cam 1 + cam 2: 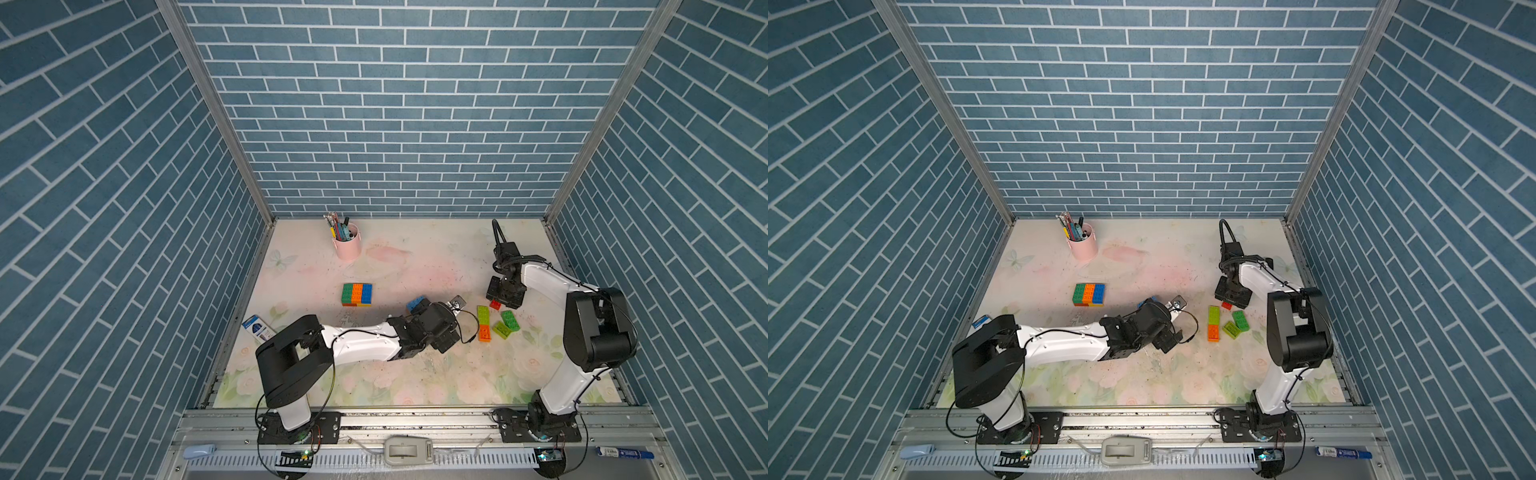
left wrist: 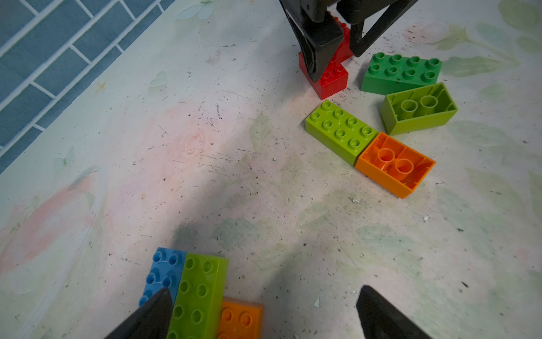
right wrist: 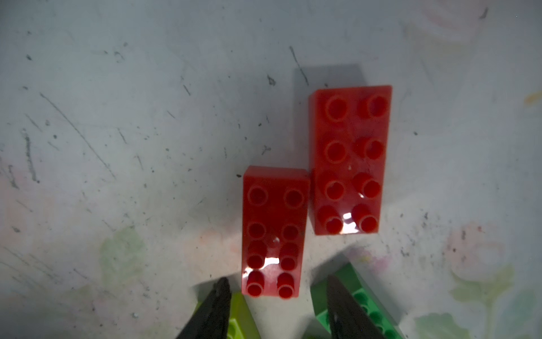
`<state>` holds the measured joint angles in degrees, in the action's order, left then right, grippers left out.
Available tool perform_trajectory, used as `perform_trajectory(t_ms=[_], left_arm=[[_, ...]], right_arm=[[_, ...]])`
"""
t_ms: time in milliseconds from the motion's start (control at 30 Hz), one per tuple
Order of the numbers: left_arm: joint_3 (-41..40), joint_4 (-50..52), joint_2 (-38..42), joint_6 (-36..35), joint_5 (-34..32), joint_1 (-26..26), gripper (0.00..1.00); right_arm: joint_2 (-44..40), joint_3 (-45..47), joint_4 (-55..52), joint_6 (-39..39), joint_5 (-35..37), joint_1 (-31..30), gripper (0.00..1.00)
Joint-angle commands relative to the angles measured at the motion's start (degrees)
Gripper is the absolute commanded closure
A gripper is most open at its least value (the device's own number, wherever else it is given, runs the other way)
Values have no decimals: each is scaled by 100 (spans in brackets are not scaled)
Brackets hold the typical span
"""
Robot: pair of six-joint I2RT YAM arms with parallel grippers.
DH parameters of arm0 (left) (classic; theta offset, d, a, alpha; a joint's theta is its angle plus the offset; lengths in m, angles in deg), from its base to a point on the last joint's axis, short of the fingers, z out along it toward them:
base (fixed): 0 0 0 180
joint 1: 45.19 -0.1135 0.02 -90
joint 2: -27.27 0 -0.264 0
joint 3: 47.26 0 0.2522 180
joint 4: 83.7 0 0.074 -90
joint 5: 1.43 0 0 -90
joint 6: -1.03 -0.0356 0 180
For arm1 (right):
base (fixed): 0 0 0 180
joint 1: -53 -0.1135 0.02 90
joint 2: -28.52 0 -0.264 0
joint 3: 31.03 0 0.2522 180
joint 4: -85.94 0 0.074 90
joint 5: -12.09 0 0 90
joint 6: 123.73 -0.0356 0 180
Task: Assemble a rectangle with lego
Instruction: Pick up the lego brick from the center of the board, then place the lego brick at the center of the board.
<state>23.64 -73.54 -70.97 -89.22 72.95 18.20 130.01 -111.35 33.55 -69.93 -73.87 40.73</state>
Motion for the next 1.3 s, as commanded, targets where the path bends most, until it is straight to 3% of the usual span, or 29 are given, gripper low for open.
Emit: perform_trajectory(t_ms=[0,133,267,367,500,667,800,1067,1267], left_arm=[[-155,157,216,-64,-149,9,1],[-329,131,372,-6,-277,-11,1],[-533,155,649,162,-439,-132,1],[-793,224,1061,437,-425,-420,2],[-1261,432,1835,913,-404,-1005,3],[-1891,648,2805,1425,-296,-1851,6],[-2152,740,3217,1467,-352,-2119,6],[-2164,694,3157,1628,-73,-2121,6],[-2252,544,3145,1642,-109,-2121,6]], right_arm=[[211,-19,131,-223,24,40,46],[477,-50,232,-93,13,97,50],[559,-60,405,192,-108,95,71],[276,-39,364,469,-203,7,85],[-233,-321,-343,825,2,-524,89],[-563,-405,-1105,-134,-137,-1748,87],[-635,134,-567,-1358,-425,-2422,86],[-190,617,199,-2285,-526,-2786,83],[59,753,527,-2497,-1212,-2819,61]])
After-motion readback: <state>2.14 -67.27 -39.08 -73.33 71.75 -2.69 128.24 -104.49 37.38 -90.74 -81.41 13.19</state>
